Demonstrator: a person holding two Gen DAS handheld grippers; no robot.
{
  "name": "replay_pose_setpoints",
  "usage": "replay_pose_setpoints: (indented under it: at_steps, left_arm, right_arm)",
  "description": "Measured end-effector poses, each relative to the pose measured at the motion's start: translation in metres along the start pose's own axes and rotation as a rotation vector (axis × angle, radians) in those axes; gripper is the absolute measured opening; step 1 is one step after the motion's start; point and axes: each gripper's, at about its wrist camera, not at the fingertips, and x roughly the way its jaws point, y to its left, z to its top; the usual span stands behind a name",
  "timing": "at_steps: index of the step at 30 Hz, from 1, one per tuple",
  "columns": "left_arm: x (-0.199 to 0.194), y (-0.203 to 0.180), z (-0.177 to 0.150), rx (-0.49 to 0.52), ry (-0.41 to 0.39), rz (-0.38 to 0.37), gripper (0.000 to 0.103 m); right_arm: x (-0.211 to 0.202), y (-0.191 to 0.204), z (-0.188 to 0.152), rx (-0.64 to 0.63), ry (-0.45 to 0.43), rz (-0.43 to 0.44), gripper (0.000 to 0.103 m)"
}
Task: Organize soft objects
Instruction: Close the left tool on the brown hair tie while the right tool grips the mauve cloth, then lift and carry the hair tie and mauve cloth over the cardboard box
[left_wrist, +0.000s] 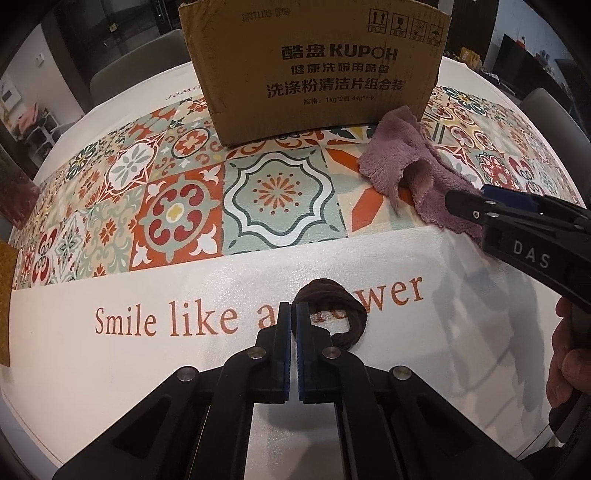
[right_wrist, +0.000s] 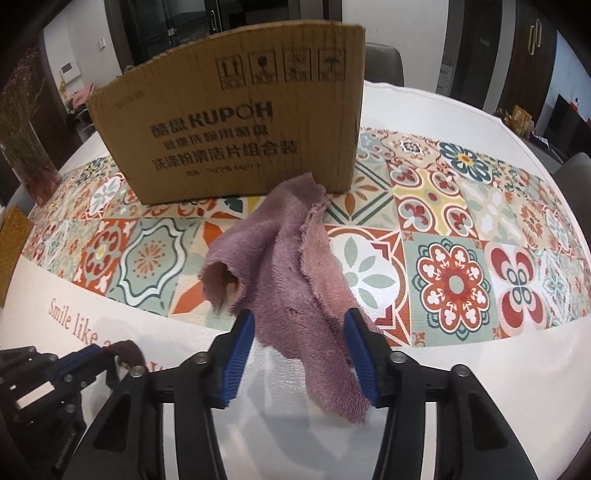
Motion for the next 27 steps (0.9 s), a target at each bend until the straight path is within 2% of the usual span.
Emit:
replay_pose_setpoints:
  at_steps: [8, 11, 19, 27]
  left_arm:
    - [0.006, -0.001, 0.006, 0.002, 0.011, -0.002, 0.005]
    - [0.006, -0.002, 0.007, 0.002, 0.01, -0.002, 0.005]
    - [-0.007, -0.003, 0.015, -0.001, -0.022, -0.01, 0.004]
    - [-0.046, 0.004, 0.037, -0.017, -0.117, -0.02, 0.004]
  right_arm:
    - [0.013, -0.003, 0.0, 0.001, 0.032, 0.016, 0.016]
    - [0.013, -0.005, 0.0, 0.002, 0.028, 0.023, 0.012]
    - [-0.015, -0.004, 0.012, -0.004, -0.048, 0.04, 0.009]
    - [-0.068, 0.004, 0.037, -0.026, -0.176, 0.054, 0.009]
